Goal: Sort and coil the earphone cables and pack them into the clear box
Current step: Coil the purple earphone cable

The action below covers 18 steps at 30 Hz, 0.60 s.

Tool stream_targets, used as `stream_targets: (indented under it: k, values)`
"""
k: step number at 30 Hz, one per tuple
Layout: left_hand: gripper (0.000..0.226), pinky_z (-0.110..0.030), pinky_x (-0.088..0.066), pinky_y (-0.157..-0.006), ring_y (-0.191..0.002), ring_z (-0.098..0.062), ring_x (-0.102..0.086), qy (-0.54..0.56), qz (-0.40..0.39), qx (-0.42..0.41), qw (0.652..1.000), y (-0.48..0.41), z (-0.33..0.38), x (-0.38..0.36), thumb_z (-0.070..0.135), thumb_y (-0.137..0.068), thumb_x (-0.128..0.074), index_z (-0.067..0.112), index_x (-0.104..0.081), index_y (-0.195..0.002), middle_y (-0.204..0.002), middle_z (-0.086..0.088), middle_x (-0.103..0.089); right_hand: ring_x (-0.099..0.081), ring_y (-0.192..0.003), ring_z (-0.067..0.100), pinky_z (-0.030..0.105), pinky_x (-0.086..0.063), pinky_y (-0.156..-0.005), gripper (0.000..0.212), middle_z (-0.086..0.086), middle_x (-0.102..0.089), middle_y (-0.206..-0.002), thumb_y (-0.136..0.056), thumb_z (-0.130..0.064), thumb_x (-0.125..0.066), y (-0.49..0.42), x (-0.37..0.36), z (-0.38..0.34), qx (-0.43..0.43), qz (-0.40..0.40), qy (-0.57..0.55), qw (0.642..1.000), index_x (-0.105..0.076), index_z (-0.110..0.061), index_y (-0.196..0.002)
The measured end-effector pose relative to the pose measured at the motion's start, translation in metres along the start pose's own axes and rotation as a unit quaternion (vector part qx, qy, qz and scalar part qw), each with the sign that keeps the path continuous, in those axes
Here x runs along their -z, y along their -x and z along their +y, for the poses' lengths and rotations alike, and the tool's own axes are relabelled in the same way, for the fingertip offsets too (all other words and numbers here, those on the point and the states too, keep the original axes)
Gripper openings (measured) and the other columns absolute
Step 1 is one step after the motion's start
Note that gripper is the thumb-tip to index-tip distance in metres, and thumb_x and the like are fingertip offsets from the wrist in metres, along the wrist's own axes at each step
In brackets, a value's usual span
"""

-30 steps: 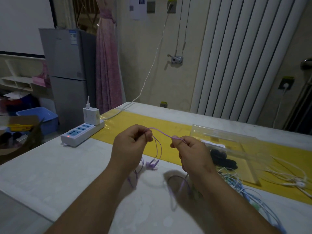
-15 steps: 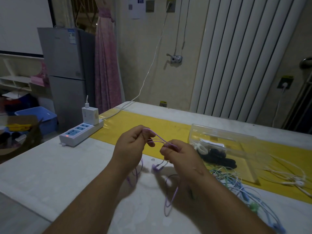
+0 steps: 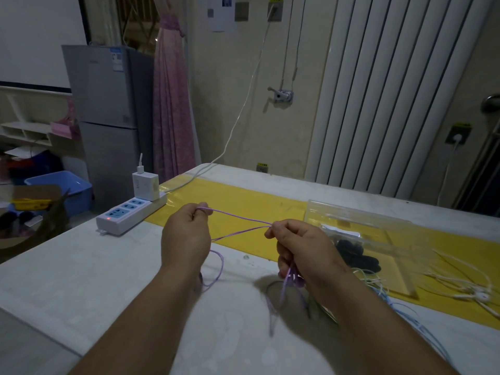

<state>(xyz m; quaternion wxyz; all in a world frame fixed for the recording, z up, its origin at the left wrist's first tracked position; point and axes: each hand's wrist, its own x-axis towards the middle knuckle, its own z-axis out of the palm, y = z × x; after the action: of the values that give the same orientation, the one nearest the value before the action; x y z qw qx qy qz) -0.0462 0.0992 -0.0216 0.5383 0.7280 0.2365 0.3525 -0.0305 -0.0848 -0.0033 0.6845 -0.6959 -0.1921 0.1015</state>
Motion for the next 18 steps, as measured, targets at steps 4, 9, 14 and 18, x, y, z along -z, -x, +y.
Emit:
stream_targets:
  k: [4, 9, 14, 18]
  values:
    - [0.027, -0.033, -0.041, -0.078, -0.091, -0.02, -0.054, -0.03, 0.027, 0.027, 0.999, -0.006, -0.006, 0.003, 0.028, -0.099, -0.043, 0.026, -0.07, -0.1, -0.096, 0.01, -0.059, -0.038, -0.039, 0.016, 0.022, -0.033, -0.041, 0.025, -0.001, -0.036, -0.047, -0.096, -0.02, -0.055, -0.002, 0.004, 0.0, 0.027, 0.017, 0.048, 0.998, -0.064, -0.006, -0.078]
    - [0.031, -0.041, -0.049, -0.087, -0.094, -0.024, -0.056, -0.048, 0.022, 0.058, 0.997, -0.011, -0.009, 0.006, 0.024, -0.092, -0.044, 0.031, -0.068, -0.112, -0.106, 0.0, -0.065, -0.033, -0.038, 0.01, 0.023, -0.029, -0.042, 0.026, -0.001, -0.038, -0.052, -0.099, -0.02, -0.049, -0.004, 0.005, 0.005, 0.057, 0.016, 0.047, 0.997, -0.066, -0.009, -0.082]
    - [0.059, -0.042, -0.042, -0.096, -0.11, -0.02, -0.051, -0.157, -0.023, -0.125, 0.979, -0.002, -0.005, 0.003, 0.023, -0.063, -0.043, 0.036, -0.064, -0.117, -0.117, 0.003, -0.057, -0.038, -0.048, 0.004, 0.025, -0.028, -0.052, 0.026, -0.01, -0.048, -0.049, -0.098, -0.024, -0.051, -0.006, 0.005, 0.008, 0.108, 0.094, 0.172, 0.975, -0.065, -0.018, -0.077]
    - [0.051, -0.019, -0.041, -0.09, -0.104, 0.001, -0.052, -0.009, -0.108, -0.273, 0.956, 0.011, 0.002, -0.002, 0.013, -0.062, -0.045, 0.03, -0.067, -0.105, -0.106, 0.018, -0.06, -0.045, -0.059, 0.009, 0.029, -0.035, -0.056, 0.024, 0.01, -0.06, -0.071, -0.097, -0.028, -0.052, -0.002, 0.004, 0.006, 0.12, 0.085, 0.255, 0.956, -0.066, -0.021, -0.078]
